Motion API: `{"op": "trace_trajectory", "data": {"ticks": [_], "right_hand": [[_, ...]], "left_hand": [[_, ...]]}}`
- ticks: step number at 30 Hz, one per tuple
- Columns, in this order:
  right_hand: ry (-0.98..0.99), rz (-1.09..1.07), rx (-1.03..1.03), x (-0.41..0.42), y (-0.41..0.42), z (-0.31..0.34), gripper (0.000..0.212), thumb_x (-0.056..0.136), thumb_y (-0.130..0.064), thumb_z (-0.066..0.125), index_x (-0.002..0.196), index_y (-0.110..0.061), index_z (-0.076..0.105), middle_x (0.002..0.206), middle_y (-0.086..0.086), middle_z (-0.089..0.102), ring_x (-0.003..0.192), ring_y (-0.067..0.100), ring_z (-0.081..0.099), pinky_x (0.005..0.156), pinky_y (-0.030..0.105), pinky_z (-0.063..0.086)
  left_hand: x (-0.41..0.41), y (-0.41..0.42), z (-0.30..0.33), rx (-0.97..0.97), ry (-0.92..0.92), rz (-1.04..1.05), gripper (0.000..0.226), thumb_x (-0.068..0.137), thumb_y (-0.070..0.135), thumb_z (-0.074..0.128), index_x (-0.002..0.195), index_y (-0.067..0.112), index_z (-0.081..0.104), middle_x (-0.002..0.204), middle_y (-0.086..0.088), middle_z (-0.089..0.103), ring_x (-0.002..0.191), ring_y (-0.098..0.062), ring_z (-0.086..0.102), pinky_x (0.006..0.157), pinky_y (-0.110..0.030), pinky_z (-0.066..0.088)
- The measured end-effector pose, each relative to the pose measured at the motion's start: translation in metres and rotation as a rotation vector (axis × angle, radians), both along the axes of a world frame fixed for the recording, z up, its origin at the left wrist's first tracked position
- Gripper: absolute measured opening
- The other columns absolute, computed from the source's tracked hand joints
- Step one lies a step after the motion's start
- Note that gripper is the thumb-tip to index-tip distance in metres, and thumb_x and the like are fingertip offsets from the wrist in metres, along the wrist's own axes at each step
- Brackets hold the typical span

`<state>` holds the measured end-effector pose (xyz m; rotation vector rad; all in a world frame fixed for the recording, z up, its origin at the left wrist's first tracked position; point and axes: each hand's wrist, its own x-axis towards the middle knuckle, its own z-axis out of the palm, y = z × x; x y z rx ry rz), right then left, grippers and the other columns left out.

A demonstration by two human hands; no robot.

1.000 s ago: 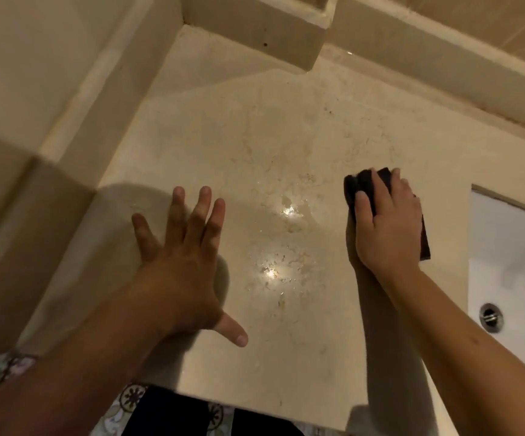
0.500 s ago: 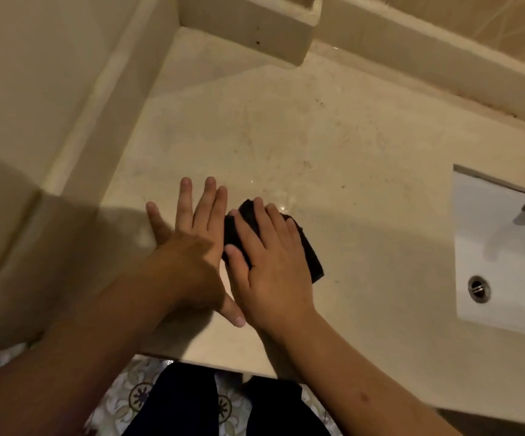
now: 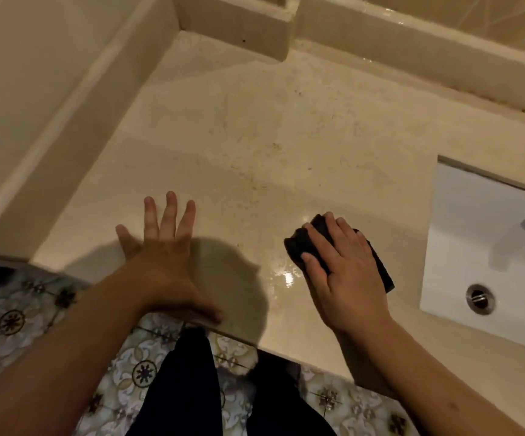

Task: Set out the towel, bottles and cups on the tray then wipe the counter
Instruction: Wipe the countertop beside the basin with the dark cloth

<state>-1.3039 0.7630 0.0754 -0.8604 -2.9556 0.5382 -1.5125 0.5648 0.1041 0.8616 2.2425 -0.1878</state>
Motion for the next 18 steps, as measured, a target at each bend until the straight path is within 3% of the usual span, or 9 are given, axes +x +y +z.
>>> {"op": "trace_trajectory", "data": {"ticks": [7,14,18], "right_hand": [[0.053,-0.134,0.062,-0.029,0.030,0.001,0.046,0.106,-0.032,0.043,0.146,-0.012,0.053,0.156,0.018,0.041,0.140,0.038,0.037,0.117,0.051,0.025],[0.047,-0.150,0.104,-0.093,-0.003,-0.004,0.048,0.105,-0.034,0.040,0.149,-0.017,0.049,0.157,0.015,0.040,0.140,0.034,0.037,0.117,0.049,0.024],[0.089,-0.087,0.077,-0.115,-0.050,-0.004,0.049,0.104,-0.038,0.040,0.148,-0.020,0.050,0.158,0.013,0.040,0.142,0.032,0.036,0.118,0.049,0.023]], "left_hand": [[0.005,-0.001,-0.005,0.083,-0.003,0.041,0.187,-0.006,0.099,0.053,0.135,0.030,-0.049,0.139,0.004,-0.060,0.127,-0.027,-0.056,0.104,-0.072,-0.022],[-0.002,-0.003,-0.013,0.061,0.009,-0.003,0.181,-0.003,0.101,0.045,0.128,0.027,-0.055,0.134,-0.003,-0.064,0.126,-0.036,-0.055,0.102,-0.075,-0.018],[-0.005,-0.004,-0.009,0.037,-0.048,-0.030,0.186,0.000,0.097,0.058,0.130,0.024,-0.053,0.133,-0.006,-0.065,0.123,-0.037,-0.058,0.098,-0.076,-0.021]]}}
